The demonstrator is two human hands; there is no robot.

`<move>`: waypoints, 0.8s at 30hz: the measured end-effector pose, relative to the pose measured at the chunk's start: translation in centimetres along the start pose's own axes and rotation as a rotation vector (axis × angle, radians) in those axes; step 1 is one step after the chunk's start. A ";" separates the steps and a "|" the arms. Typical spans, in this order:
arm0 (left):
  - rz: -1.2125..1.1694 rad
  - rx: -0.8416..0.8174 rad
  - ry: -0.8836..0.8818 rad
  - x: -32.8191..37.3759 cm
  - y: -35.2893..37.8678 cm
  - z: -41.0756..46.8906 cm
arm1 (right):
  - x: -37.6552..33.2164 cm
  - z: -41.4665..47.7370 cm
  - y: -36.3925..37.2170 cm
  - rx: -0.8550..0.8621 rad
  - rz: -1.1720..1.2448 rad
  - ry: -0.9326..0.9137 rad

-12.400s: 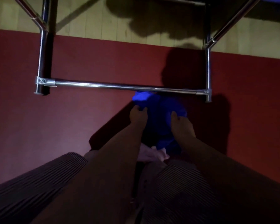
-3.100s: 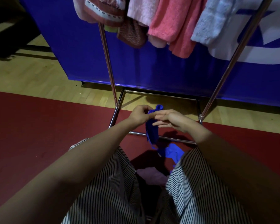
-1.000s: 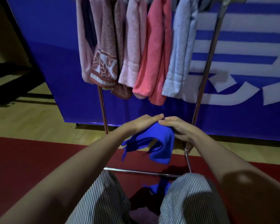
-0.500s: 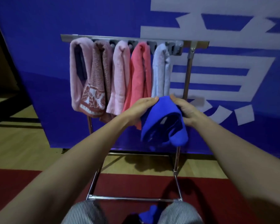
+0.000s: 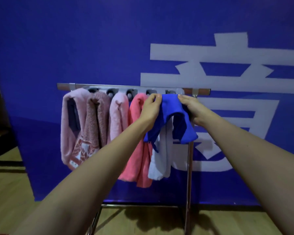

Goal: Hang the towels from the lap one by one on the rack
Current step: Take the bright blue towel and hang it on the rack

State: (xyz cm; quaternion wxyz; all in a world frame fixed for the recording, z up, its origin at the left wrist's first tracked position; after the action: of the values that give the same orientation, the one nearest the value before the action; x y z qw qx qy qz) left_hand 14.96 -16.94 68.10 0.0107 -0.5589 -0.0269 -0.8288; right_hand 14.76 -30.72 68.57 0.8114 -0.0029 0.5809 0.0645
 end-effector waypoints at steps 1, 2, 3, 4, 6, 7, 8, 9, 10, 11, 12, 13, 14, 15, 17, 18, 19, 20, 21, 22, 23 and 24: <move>-0.005 0.045 0.020 0.4 0.1 1.1 | -0.3 1.2 -0.3 0.028 0.010 -0.026; -0.012 0.076 0.034 0.6 0.4 2.0 | -0.4 2.1 -0.4 0.055 0.015 -0.044; -0.026 0.102 0.037 0.9 0.8 2.8 | -0.5 3.0 -0.5 0.081 0.018 -0.062; -0.047 0.131 0.019 0.8 1.1 3.7 | -0.5 3.8 -0.3 0.104 0.039 -0.070; -0.078 0.197 -0.052 -0.4 1.4 5.4 | 0.5 5.2 0.1 0.134 0.056 -0.045; -0.089 0.221 -0.092 -1.3 1.4 6.1 | 1.3 5.7 0.3 0.143 0.029 -0.027; -0.099 0.229 -0.129 -2.3 1.6 6.8 | 2.2 6.4 0.4 0.155 -0.002 -0.012; -0.089 0.229 -0.144 -3.1 1.7 7.1 | 3.1 6.9 0.3 0.171 -0.029 0.000; -0.070 0.235 -0.133 -3.8 1.6 7.3 | 4.0 7.2 0.3 0.179 -0.050 0.011; -0.051 0.237 -0.102 -4.3 1.5 7.3 | 4.8 7.5 0.1 0.185 -0.056 0.026; -0.047 0.225 -0.075 -4.7 1.5 7.3 | 5.6 7.6 -0.1 0.190 -0.043 0.047; -0.058 0.205 -0.059 -5.2 1.6 7.4 | 6.4 7.9 -0.2 0.199 -0.014 0.065; -0.078 0.181 -0.053 -5.7 1.8 7.4 | 6.9 7.9 -0.3 0.209 0.013 0.079; -0.102 0.162 -0.048 -6.1 1.8 7.5 | 7.6 8.1 -0.2 0.217 0.039 0.085; -0.134 0.141 -0.039 -6.7 2.0 7.6 | 8.4 8.3 0.2 0.230 0.109 0.075; -0.150 0.139 -0.031 -6.7 2.0 7.6 | 8.5 8.1 0.4 0.241 0.138 0.066; -0.162 0.138 -0.024 -6.6 2.0 7.5 | 8.8 8.2 0.5 0.248 0.141 0.060; -0.163 0.136 -0.020 -6.5 2.1 7.5 | 8.9 8.3 0.5 0.256 0.126 0.054; -0.157 0.132 -0.020 -6.5 2.1 7.4 | 8.8 8.2 0.4 0.259 0.101 0.043; -0.131 0.122 -0.025 -6.8 2.1 7.5 | 8.5 8.0 0.5 0.258 0.075 0.025; -0.098 0.110 -0.035 -7.0 2.2 7.4 | 8.3 7.9 0.5 0.251 0.040 0.014; -0.060 0.101 -0.043 -7.4 2.3 7.3 | 8.2 7.6 0.5 0.244 -0.002 0.012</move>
State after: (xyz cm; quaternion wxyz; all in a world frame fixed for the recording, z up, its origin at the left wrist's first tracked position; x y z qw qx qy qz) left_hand 24.62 -18.88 64.10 0.0132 -0.5744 -0.0855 -0.8140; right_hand 24.50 -28.74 63.36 0.8021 0.0949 0.5895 -0.0074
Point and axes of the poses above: each hand's wrist, its own z-axis towards the middle knuckle, its own y-axis out of the palm, x = y × z, the point moved 7 cm from there along z, towards the middle knuckle, and after that the axes turned 5 degrees about -y, right-handed, at the moved point
